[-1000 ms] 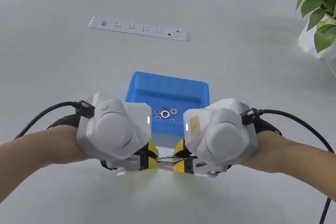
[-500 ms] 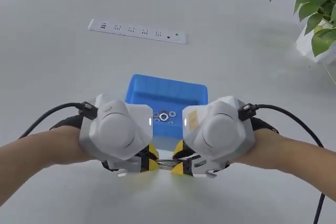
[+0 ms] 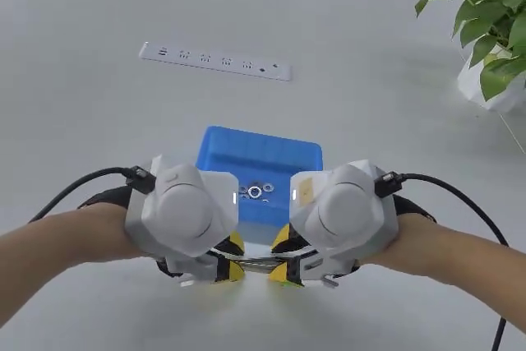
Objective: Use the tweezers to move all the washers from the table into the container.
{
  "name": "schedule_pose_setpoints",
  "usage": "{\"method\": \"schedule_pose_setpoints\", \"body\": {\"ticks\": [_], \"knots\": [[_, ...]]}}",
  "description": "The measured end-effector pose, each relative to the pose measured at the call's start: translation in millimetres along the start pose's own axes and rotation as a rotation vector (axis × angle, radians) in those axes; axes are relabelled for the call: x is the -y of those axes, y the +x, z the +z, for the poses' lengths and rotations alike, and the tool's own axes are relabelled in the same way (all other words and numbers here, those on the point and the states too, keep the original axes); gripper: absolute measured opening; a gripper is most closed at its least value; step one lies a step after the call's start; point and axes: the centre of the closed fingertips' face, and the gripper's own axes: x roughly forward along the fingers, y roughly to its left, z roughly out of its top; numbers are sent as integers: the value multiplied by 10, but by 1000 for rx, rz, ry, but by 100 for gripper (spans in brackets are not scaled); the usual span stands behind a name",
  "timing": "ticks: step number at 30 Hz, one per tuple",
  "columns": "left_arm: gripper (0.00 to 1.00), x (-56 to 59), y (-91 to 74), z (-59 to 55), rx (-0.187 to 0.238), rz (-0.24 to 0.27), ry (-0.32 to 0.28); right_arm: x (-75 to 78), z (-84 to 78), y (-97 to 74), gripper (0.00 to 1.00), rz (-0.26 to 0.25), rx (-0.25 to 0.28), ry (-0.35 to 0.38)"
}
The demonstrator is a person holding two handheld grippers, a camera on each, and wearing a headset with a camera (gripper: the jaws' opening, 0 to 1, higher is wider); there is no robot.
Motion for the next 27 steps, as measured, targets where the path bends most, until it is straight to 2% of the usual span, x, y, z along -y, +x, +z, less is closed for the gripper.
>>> {"method": "schedule_pose_setpoints", "body": {"ticks": [2,3,4,5,6,7,9,11,13,17,18,22,24,25,27], "knots": [[21,8,-43,-22,-4,17,1,28,38,-59,20,-25,45,50],[22,24,-78,-21,9,20,-21,40,57,-91,21,-35,69,79],[24,46,-106,-5,30,21,-48,49,95,-151,22,-48,115,125],[28,106,-155,19,66,6,-100,37,126,-197,23,-46,151,153],[32,148,-191,23,82,-5,-135,-16,195,-272,26,-23,221,193],[36,176,-231,31,98,-4,-155,-31,230,-326,28,-23,263,220],[43,177,-322,51,134,31,-167,-35,257,-458,30,-49,322,255],[52,207,-471,83,186,68,-225,-44,298,-590,34,-78,379,271],[60,184,-580,101,215,114,-244,-66,327,-720,39,-98,426,294],[73,115,-880,111,251,233,-271,-91,360,-947,53,-145,469,302],[76,82,-972,129,272,267,-289,-76,377,-1024,57,-179,485,282],[91,39,-1231,210,322,326,-301,-124,366,-1164,70,-201,493,263],[97,36,-1346,261,333,346,-282,-143,356,-1217,76,-214,497,252],[98,-4,-1434,310,342,389,-230,-133,334,-1243,79,-233,492,239],[99,21,-1496,344,343,391,-225,-136,298,-1263,90,-251,474,220]]}}
